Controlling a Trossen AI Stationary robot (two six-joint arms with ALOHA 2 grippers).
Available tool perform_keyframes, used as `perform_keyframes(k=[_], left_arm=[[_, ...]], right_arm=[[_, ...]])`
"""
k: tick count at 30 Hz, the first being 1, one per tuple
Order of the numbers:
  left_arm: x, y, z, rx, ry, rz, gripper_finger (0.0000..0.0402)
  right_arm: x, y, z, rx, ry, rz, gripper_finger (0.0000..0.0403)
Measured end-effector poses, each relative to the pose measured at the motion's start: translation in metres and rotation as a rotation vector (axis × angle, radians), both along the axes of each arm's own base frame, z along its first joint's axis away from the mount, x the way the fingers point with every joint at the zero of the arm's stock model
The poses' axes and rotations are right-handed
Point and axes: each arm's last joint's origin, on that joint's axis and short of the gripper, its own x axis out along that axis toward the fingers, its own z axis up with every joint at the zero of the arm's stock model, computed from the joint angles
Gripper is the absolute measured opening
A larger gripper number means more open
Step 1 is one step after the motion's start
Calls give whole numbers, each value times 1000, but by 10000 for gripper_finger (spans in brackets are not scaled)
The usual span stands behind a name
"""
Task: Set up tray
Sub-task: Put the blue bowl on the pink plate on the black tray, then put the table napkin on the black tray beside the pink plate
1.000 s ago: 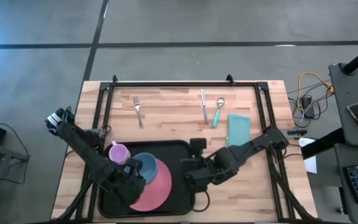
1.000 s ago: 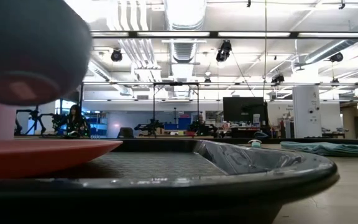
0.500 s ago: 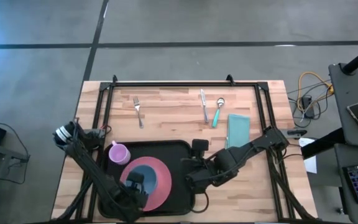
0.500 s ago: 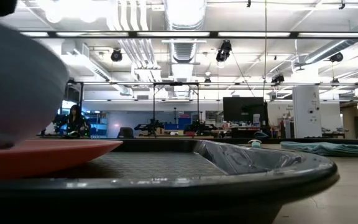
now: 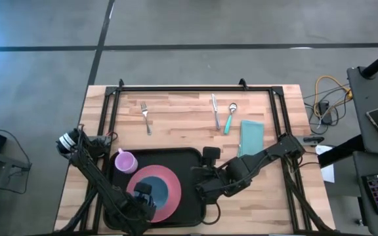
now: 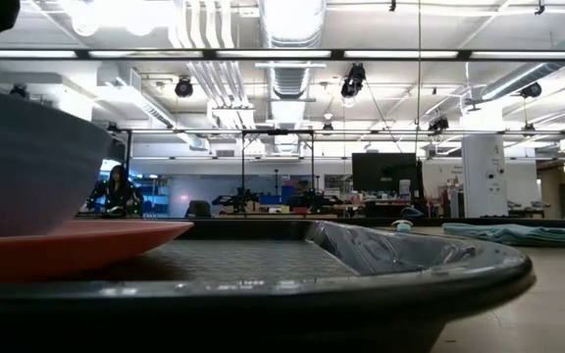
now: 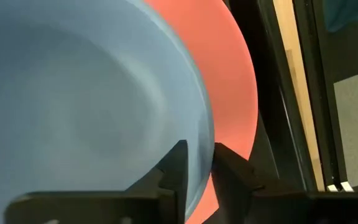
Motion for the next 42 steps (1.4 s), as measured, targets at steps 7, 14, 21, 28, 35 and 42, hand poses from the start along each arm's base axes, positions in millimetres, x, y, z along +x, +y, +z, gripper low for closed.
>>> perform_keyframes(k=[7, 14, 21, 28, 35, 42], left_arm=[[-6, 6, 17, -28, -5, 32, 84], [-25, 26, 81, -181, -133, 157, 86], [-58, 99, 130, -115, -432, 791, 86], [-83, 201, 133, 35, -594, 1361, 87], [-87, 287, 74, 103, -506, 1675, 87], [-86, 347, 1, -201, -482, 1806, 87]], right_arm=[[-4, -2, -2, -5, 42, -16, 249], [-7, -12, -10, 49, 106, -168, 249], [9, -52, -40, 86, 215, -351, 249], [20, -95, -53, 45, 238, -482, 249], [20, -112, -47, 50, 185, -582, 249], [1, -97, -28, 63, 31, -710, 249]])
